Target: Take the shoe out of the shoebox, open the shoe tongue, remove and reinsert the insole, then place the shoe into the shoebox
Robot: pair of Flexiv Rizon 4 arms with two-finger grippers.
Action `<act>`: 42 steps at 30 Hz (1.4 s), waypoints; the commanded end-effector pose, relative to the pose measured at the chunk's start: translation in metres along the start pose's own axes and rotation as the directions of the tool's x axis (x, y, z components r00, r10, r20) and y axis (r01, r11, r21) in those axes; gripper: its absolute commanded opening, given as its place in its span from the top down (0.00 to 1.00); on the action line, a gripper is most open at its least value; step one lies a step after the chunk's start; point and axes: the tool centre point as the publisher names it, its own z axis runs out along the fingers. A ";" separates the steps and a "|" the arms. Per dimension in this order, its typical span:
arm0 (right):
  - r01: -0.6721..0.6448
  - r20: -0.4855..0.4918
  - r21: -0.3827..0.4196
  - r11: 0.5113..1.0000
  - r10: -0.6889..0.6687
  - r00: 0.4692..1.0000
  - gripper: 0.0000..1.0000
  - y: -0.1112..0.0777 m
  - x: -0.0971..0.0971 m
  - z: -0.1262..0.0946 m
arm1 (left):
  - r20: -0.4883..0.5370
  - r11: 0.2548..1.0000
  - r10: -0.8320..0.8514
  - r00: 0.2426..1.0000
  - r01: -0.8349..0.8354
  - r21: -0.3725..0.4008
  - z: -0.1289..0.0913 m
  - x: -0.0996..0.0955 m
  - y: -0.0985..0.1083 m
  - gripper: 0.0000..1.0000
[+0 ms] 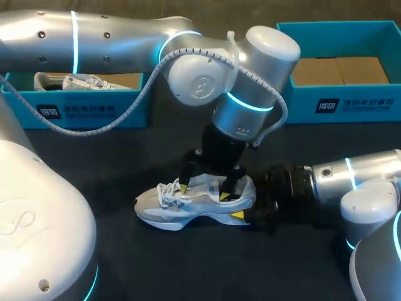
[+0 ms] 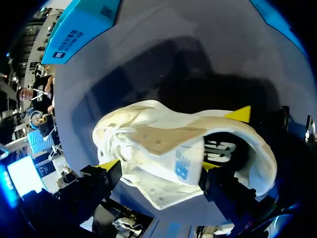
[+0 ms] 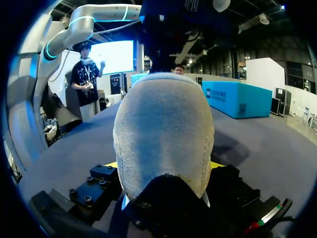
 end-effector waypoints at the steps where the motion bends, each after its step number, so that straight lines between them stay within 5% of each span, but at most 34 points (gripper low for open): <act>1: -0.001 -0.001 0.006 1.000 0.001 1.000 1.00 0.000 -0.001 0.001 | -0.006 1.000 0.012 1.000 -0.012 -0.014 0.002 -0.001 0.001 0.05; 9: -0.001 -0.001 0.006 1.000 0.001 1.000 1.00 0.000 -0.001 0.001 | -0.006 0.999 0.019 1.000 -0.019 -0.037 0.007 -0.008 0.000 0.11; 13: -0.001 -0.001 0.006 1.000 0.001 1.000 1.00 0.000 -0.001 0.001 | -0.001 0.999 0.021 1.000 -0.021 -0.035 0.008 -0.010 0.001 0.29; 25: -0.001 -0.001 0.006 1.000 0.001 1.000 1.00 0.000 -0.001 0.001 | -0.030 0.999 0.031 0.999 -0.030 0.016 -0.007 -0.015 0.007 0.20; 42: -0.001 -0.001 0.006 1.000 0.001 1.000 1.00 0.000 -0.001 0.001 | -0.043 0.997 0.028 0.999 -0.025 0.071 -0.014 -0.024 0.006 0.50</act>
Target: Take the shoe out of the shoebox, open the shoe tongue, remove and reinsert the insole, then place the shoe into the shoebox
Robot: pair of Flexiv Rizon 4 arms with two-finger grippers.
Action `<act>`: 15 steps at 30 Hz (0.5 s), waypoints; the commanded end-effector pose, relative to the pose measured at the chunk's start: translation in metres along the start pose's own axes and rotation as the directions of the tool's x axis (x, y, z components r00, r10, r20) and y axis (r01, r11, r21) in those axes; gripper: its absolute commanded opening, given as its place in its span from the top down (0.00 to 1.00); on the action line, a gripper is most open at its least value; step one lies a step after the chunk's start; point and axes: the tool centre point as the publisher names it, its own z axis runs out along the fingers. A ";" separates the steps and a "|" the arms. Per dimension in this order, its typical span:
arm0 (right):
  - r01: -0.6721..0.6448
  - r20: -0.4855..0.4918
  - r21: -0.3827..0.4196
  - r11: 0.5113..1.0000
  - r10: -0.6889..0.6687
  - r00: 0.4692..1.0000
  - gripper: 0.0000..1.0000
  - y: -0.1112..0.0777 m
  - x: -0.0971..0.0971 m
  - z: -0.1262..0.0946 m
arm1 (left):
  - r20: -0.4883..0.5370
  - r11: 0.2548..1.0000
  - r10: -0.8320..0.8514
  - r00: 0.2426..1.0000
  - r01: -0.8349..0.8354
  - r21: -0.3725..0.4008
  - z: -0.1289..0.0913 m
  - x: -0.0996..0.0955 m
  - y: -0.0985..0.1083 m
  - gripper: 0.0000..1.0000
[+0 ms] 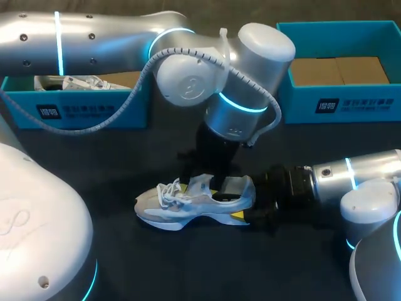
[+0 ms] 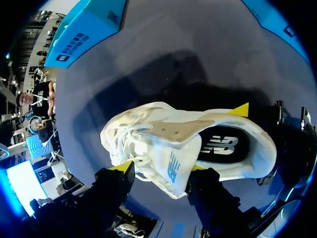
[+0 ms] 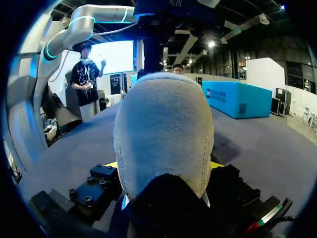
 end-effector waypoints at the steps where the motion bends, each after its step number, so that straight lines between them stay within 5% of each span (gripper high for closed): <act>1: -0.001 -0.001 0.006 1.000 0.001 1.000 1.00 0.000 -0.001 0.001 | -0.026 1.000 0.002 1.000 -0.002 0.023 -0.004 -0.010 0.001 0.52; 9: -0.001 -0.001 0.006 1.000 0.001 1.000 1.00 0.000 -0.001 0.001 | -0.072 0.998 0.023 0.997 -0.019 0.056 -0.005 -0.016 0.000 0.57; 15: -0.001 -0.001 0.006 1.000 0.001 1.000 1.00 0.000 -0.001 0.001 | -0.073 0.995 0.032 0.997 -0.025 0.094 -0.007 -0.014 0.001 0.88</act>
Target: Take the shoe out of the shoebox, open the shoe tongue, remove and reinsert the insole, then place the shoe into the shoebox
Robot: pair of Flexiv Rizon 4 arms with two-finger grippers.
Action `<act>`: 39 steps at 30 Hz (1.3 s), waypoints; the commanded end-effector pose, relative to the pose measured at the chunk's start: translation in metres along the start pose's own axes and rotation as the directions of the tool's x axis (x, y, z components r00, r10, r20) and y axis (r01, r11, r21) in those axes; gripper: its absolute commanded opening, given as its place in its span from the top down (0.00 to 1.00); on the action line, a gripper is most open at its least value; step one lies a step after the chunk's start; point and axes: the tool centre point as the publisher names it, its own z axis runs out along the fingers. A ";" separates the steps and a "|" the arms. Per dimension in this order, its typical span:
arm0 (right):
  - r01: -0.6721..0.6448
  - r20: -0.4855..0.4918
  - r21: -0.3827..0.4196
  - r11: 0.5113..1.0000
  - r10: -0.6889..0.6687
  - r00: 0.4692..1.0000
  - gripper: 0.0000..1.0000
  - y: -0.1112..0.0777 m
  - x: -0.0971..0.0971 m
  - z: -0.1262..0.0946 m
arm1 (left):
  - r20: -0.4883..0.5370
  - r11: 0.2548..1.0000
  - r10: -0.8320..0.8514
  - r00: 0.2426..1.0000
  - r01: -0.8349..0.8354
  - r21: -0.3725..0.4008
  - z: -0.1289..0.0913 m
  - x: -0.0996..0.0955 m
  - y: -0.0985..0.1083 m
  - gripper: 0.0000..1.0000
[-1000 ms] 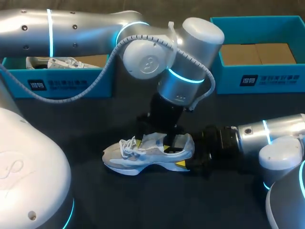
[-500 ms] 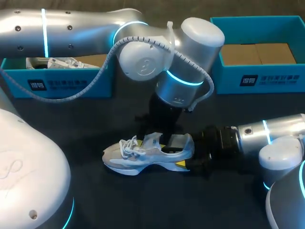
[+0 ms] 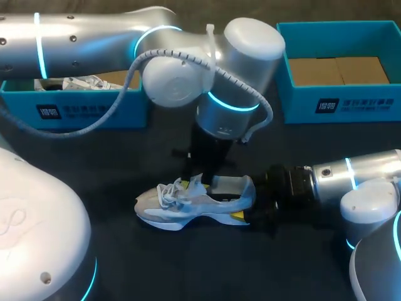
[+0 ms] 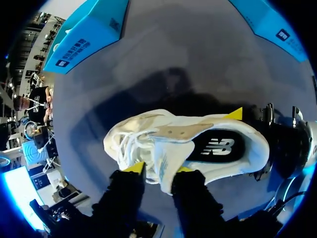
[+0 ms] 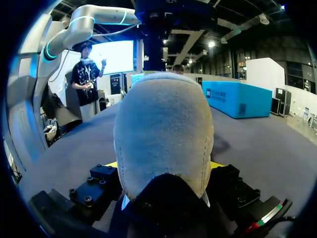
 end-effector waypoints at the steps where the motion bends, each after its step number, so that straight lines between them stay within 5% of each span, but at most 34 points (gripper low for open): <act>1: -0.001 -0.001 0.006 1.000 0.001 1.000 1.00 0.000 -0.001 0.001 | -0.017 1.000 0.005 1.000 -0.005 0.022 -0.001 -0.004 0.006 0.91; 9: -0.001 -0.001 0.006 1.000 0.001 1.000 1.00 0.000 -0.001 0.001 | -0.120 0.997 -0.008 0.993 0.017 0.081 0.001 -0.015 0.012 1.00; 17: -0.001 -0.001 0.006 1.000 0.001 1.000 1.00 0.000 -0.001 0.001 | -0.319 0.989 -0.035 0.947 0.079 0.128 0.009 -0.055 0.026 1.00; 26: -0.001 -0.001 0.006 1.000 0.001 1.000 1.00 0.000 -0.001 0.001 | -0.534 0.994 -0.027 0.845 0.080 0.076 0.036 -0.091 0.021 1.00; 39: -0.001 -0.001 0.006 1.000 0.001 1.000 1.00 0.000 -0.001 0.001 | -0.596 0.996 0.075 0.799 -0.029 0.087 0.071 -0.098 0.009 1.00</act>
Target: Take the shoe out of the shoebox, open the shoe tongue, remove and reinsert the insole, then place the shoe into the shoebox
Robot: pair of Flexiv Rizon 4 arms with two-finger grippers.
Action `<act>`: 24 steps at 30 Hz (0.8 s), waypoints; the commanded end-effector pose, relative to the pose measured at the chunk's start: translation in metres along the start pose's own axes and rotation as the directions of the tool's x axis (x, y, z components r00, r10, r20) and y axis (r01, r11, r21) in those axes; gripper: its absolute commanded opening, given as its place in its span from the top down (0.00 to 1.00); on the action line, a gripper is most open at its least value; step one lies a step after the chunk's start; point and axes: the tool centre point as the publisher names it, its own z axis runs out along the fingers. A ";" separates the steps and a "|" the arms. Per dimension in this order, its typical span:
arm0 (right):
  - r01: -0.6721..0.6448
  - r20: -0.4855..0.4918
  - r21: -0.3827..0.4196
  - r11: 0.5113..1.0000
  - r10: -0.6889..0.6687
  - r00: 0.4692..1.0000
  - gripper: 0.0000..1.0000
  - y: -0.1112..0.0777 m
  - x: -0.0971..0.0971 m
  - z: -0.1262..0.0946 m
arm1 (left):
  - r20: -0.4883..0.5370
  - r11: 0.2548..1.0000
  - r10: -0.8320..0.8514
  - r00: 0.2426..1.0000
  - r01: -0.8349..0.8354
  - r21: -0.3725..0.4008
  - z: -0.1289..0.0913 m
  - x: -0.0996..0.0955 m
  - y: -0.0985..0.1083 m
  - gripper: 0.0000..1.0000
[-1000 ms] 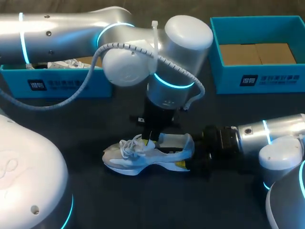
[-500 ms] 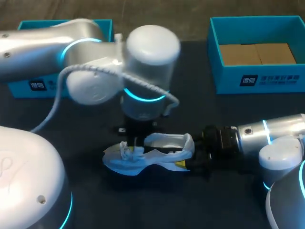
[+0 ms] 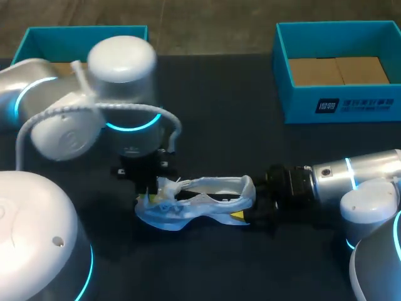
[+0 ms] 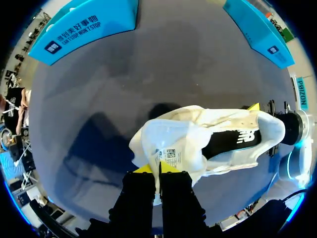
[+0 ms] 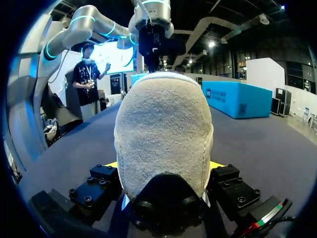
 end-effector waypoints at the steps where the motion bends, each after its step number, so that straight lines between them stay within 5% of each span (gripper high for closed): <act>1: -0.002 -0.001 0.007 1.000 0.002 1.000 1.00 0.000 -0.001 0.001 | -0.347 1.000 -0.002 0.938 0.002 -0.002 0.015 -0.014 0.002 1.00; 8: -0.002 -0.001 0.007 1.000 0.002 1.000 1.00 0.000 -0.001 0.001 | -0.369 1.000 0.029 0.929 -0.029 0.006 0.027 -0.020 0.006 1.00; 13: -0.002 -0.001 0.007 1.000 0.002 1.000 1.00 0.000 -0.001 0.001 | -0.382 0.999 0.038 0.923 -0.036 0.013 0.025 -0.028 0.010 0.69; 17: -0.002 -0.001 0.007 1.000 0.002 1.000 1.00 0.000 -0.001 0.001 | -0.369 0.998 0.053 0.928 -0.039 0.043 0.016 -0.032 0.015 0.56; 24: -0.002 -0.001 0.007 1.000 0.002 1.000 1.00 0.000 -0.001 0.001 | -0.381 0.991 0.105 0.919 -0.066 0.114 -0.012 -0.036 0.018 0.56</act>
